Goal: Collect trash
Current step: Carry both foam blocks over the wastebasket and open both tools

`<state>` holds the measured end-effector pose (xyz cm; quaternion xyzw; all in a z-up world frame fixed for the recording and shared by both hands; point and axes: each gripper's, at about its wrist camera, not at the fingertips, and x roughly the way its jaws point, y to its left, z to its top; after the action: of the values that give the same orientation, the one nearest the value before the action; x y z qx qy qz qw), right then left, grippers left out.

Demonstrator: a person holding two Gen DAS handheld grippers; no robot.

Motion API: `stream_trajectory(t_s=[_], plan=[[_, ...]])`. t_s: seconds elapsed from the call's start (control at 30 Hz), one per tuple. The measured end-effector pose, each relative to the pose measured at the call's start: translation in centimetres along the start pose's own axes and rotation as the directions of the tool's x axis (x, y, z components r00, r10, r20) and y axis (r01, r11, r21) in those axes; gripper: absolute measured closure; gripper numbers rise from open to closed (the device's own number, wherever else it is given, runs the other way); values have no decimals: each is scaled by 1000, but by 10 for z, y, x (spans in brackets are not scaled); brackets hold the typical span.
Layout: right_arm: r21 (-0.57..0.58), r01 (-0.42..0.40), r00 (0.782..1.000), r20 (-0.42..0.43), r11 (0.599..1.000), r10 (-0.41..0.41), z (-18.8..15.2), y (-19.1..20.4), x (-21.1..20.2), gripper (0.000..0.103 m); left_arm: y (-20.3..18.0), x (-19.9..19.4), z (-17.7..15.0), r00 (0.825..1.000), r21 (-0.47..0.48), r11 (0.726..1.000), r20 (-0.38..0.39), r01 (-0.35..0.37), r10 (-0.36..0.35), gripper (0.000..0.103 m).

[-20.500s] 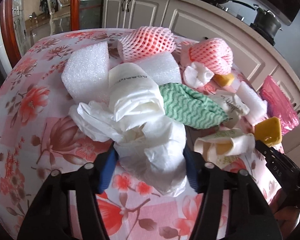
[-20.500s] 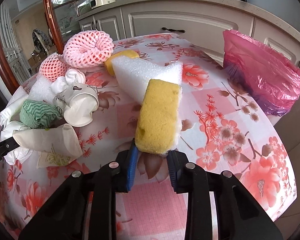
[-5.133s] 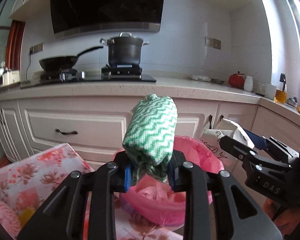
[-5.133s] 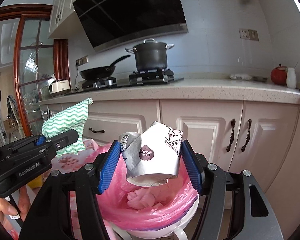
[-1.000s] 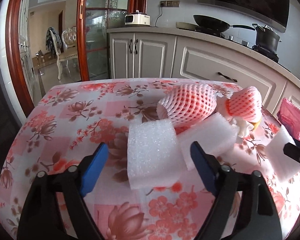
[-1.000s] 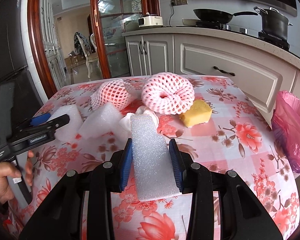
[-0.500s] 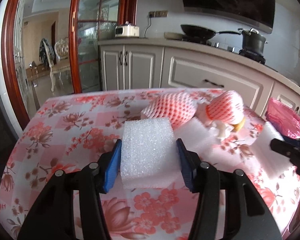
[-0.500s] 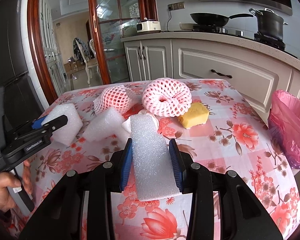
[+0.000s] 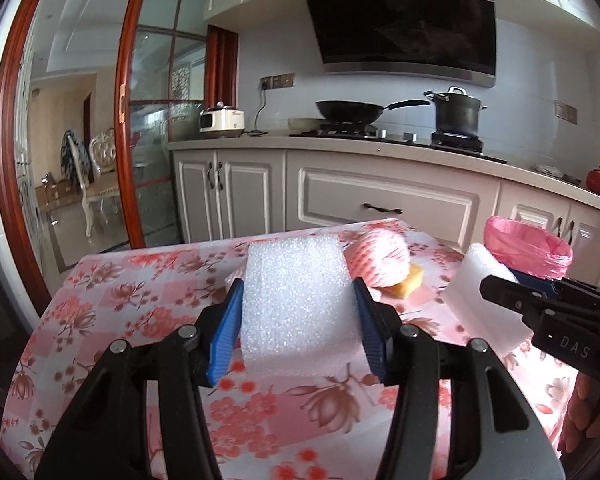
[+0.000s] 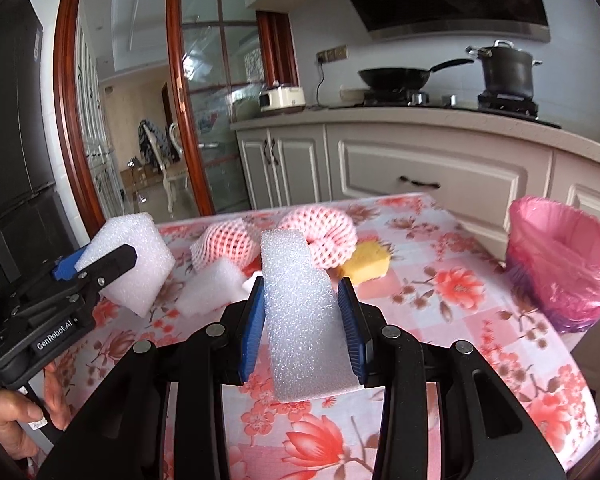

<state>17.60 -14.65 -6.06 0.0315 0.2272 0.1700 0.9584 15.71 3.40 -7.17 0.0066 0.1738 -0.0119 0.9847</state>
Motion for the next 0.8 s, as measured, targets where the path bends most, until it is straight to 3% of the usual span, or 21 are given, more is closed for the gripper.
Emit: stream_trajectory(t_s=[0.4, 0.8], plan=[[52, 82, 993, 82, 995, -86, 7, -39, -41, 67, -64, -9, 17, 993, 82, 991, 36, 109, -112, 51], [118, 207, 968, 119, 971, -221, 14, -97, -54, 67, -131, 32, 35, 968, 119, 962, 23, 244, -249, 51]])
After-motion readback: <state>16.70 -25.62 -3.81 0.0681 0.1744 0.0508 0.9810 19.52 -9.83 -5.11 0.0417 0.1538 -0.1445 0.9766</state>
